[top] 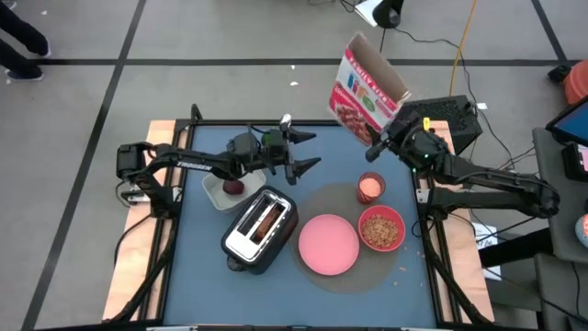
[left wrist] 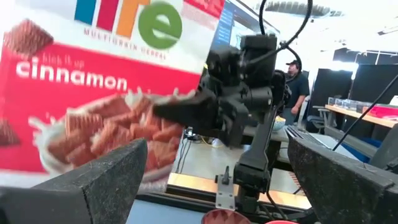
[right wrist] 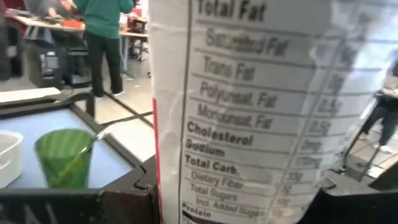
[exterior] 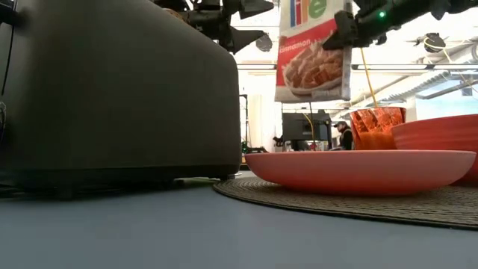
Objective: Arrange a breakfast setting
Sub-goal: Pour the cereal from the cereal box into the red bowl
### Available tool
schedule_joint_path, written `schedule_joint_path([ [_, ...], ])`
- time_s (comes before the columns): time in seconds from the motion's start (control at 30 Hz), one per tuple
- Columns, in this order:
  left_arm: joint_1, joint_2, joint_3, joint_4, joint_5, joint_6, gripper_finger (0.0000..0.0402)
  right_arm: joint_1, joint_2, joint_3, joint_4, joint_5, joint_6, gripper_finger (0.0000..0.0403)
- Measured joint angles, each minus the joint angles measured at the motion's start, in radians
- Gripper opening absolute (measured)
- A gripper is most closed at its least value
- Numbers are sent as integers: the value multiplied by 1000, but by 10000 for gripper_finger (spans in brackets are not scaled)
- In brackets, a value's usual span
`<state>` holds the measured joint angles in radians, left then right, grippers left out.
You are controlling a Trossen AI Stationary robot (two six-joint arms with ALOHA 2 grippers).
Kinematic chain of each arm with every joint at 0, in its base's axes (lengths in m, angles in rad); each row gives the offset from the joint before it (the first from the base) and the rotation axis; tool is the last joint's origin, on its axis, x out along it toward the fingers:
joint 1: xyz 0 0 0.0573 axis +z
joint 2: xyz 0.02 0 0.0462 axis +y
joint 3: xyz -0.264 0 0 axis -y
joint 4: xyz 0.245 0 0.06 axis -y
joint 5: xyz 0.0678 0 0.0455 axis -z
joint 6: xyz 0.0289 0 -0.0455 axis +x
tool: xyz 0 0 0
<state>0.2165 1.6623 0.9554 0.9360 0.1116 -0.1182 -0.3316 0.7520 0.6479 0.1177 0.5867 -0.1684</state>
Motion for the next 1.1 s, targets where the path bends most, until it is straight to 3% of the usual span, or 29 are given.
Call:
schedule_joint_path([
  [0.27, 0, 0, 0, 0, 0, 0, 392, 0, -22, -117, 7, 170, 49, 198],
  [0.47, 0, 0, 0, 0, 0, 1, 392, 1, -43, -192, 14, 224, 76, 198],
  [0.93, 0, 0, 0, -5, -1, -1, 392, 1, -102, -381, 60, 229, 191, 197],
  [1.1, 0, 0, 0, -5, -1, -4, 392, 1, -116, -435, 79, 227, 240, 176],
])
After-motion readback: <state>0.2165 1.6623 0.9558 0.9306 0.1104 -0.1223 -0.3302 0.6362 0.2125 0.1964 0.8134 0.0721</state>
